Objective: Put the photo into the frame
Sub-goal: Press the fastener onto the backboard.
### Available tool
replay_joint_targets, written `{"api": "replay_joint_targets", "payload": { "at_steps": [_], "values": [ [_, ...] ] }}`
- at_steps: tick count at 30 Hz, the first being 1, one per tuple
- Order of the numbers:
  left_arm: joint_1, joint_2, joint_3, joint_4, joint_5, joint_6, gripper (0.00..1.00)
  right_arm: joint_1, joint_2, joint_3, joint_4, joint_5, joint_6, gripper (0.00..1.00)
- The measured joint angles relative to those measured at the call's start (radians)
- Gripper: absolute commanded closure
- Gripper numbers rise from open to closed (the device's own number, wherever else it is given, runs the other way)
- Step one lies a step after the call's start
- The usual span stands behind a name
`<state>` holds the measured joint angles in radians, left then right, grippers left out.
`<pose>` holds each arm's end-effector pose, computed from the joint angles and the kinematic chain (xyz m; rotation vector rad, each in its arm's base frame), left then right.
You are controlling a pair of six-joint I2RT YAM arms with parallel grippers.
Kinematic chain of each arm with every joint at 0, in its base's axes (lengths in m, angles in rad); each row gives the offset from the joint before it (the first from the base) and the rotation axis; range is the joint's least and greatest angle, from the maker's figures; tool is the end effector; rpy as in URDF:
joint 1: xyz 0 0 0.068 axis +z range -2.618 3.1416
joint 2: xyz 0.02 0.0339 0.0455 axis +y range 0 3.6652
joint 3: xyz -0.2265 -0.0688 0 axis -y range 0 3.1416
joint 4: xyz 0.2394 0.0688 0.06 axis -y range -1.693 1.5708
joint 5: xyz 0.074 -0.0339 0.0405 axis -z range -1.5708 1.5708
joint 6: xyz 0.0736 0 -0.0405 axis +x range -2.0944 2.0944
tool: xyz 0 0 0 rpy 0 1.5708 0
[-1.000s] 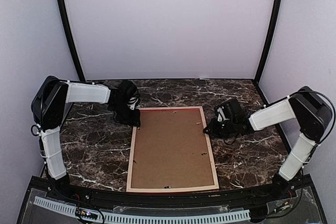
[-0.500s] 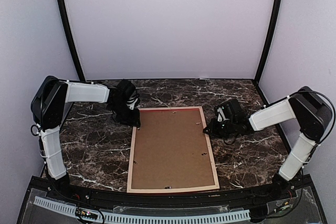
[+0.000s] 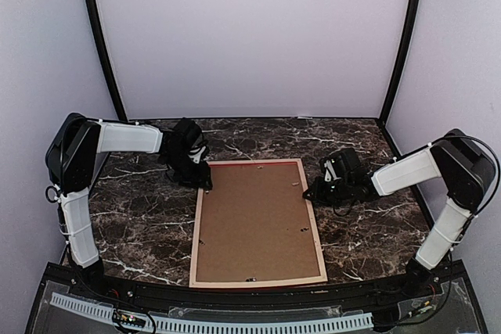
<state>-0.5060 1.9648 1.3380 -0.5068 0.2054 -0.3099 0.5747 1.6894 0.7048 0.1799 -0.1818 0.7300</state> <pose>0.3407 -0.2060 0.0985 0.3351 2.7574 -0.5074 0.2704 0.1909 0.0667 0.1033 2.5215 0.7996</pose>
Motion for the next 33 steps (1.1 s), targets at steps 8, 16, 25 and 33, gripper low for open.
{"api": "replay_joint_targets", "payload": {
  "at_steps": [8,16,25,33],
  "values": [
    [-0.001,-0.001,0.000,0.001,0.001,-0.001,0.37,0.000,0.000,0.000,0.001,0.000,0.000,1.00],
    [-0.001,-0.050,-0.006,0.004,-0.025,-0.013,0.28,0.000,0.000,0.000,0.000,0.000,0.000,1.00],
    [-0.001,-0.071,-0.006,-0.014,-0.117,-0.011,0.28,0.000,0.001,0.002,-0.001,-0.001,-0.001,1.00],
    [-0.001,-0.068,-0.006,-0.025,-0.147,-0.002,0.28,0.000,0.002,0.005,-0.007,-0.001,-0.003,1.00]
  ]
}}
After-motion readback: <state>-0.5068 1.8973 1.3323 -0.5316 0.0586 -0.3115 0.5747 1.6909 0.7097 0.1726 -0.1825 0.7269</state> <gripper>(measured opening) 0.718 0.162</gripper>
